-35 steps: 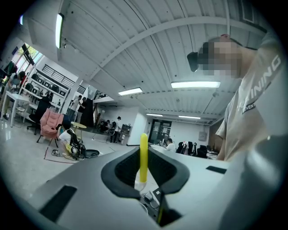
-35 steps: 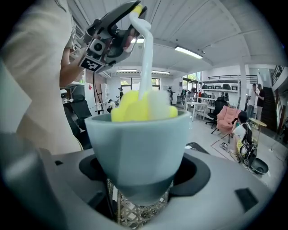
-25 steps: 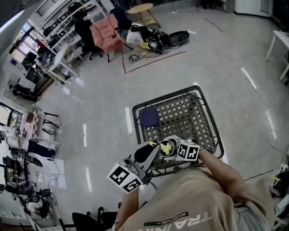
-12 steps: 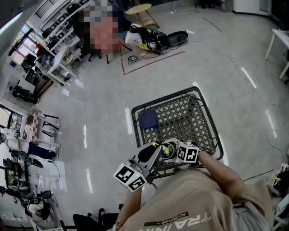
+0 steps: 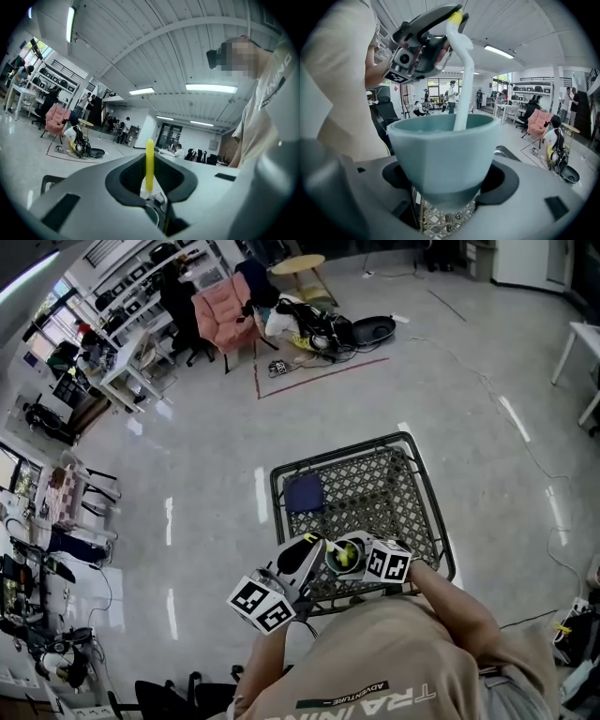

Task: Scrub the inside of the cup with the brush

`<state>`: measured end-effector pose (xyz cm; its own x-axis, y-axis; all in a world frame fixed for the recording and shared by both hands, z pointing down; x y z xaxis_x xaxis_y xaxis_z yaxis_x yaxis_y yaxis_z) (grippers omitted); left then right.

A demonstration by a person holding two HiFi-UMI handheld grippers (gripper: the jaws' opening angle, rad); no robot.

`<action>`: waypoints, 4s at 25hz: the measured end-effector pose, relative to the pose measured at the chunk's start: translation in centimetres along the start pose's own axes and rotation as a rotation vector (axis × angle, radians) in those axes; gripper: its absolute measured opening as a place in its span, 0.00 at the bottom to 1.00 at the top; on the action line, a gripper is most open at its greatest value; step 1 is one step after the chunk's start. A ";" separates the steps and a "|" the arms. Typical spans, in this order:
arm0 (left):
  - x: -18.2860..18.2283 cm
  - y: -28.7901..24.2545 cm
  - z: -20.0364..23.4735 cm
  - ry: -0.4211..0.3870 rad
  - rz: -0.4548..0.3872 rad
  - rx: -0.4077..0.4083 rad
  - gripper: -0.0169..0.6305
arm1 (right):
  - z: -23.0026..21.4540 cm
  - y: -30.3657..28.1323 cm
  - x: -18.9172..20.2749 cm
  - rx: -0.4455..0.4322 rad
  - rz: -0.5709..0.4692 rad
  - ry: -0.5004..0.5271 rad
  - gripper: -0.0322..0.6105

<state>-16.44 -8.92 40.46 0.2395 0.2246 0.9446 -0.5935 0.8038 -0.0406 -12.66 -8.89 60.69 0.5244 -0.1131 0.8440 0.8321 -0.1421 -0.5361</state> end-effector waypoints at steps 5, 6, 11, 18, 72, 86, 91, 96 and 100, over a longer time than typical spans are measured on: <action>0.0 0.0 -0.1 -0.033 -0.012 -0.032 0.12 | 0.4 0.3 0.1 -0.005 -0.021 -0.001 0.65; 0.1 0.0 -0.1 -0.036 -0.016 -0.038 0.12 | 0.4 0.4 0.3 -0.003 -0.024 -0.001 0.65; -1.1 0.2 -0.1 -0.052 -0.038 -0.060 0.12 | 0.1 1.1 -0.2 -0.003 -0.050 0.000 0.65; -3.4 0.4 -2.5 -0.089 -0.054 -0.038 0.12 | 0.0 1.2 2.3 -0.015 0.004 -0.031 0.65; -5.0 2.8 -1.9 -0.128 -0.130 -0.083 0.12 | -3.1 -2.2 6.5 0.088 -0.066 -0.227 0.65; 2.9 6.5 1.9 -0.062 -0.021 -0.311 0.12 | -5.8 -12.4 15.2 0.139 -0.010 -0.208 0.65; 4.3 5.9 2.5 -0.050 0.009 -0.308 0.12 | -6.8 -12.9 16.1 0.150 -0.012 -0.139 0.65; 4.9 4.8 2.8 -0.059 0.038 -0.292 0.12 | -8.2 -12.7 17.1 0.208 -0.079 -0.176 0.65; 4.5 4.5 2.8 -0.066 0.035 -0.278 0.12 | -8.5 -12.5 16.9 0.237 -0.123 -0.181 0.65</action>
<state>-20.14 -5.84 45.44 0.1665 0.2257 0.9599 -0.3647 0.9185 -0.1527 -15.75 -17.43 81.46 0.4230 0.0706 0.9034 0.8990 0.0919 -0.4282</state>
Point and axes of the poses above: the fingertips, and each gripper's own axes: y backward along the fingers, z to its left, x out of its underside, the point moved 3 cm from there along y, backward along the fingers, and after that the axes turned 1 degree about x, right-handed, at the moved point
